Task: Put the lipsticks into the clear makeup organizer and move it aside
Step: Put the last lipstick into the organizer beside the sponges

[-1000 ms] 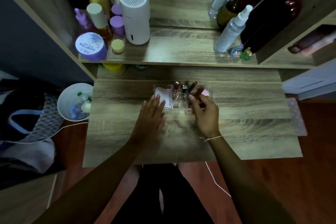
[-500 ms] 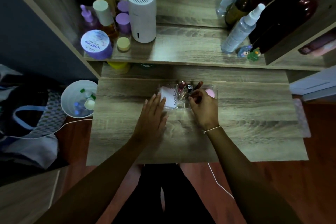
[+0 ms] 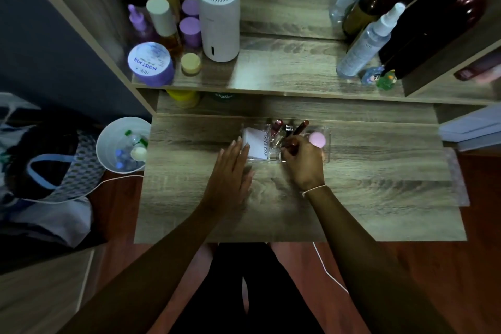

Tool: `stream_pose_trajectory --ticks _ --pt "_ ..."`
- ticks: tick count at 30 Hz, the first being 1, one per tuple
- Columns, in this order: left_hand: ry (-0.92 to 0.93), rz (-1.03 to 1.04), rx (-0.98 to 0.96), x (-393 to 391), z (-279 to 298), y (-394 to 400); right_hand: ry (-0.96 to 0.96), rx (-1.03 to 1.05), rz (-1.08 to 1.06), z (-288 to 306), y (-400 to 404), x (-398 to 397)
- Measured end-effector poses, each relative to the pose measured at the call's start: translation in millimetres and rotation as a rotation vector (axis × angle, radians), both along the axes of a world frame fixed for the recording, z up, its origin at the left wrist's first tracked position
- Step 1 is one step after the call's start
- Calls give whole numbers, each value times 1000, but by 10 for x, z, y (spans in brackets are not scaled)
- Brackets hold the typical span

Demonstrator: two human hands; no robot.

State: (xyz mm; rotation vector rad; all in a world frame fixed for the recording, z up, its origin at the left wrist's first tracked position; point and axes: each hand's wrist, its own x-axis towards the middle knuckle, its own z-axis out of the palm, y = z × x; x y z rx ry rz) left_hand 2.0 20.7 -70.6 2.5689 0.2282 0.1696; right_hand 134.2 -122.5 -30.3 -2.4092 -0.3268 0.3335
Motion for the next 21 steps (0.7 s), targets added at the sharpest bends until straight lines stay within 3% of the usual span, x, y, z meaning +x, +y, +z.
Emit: stream_pose_trajectory --ticks 21 --pt "16 -11 0 19 29 -46 -26 37 -97 -38 -12 -24"
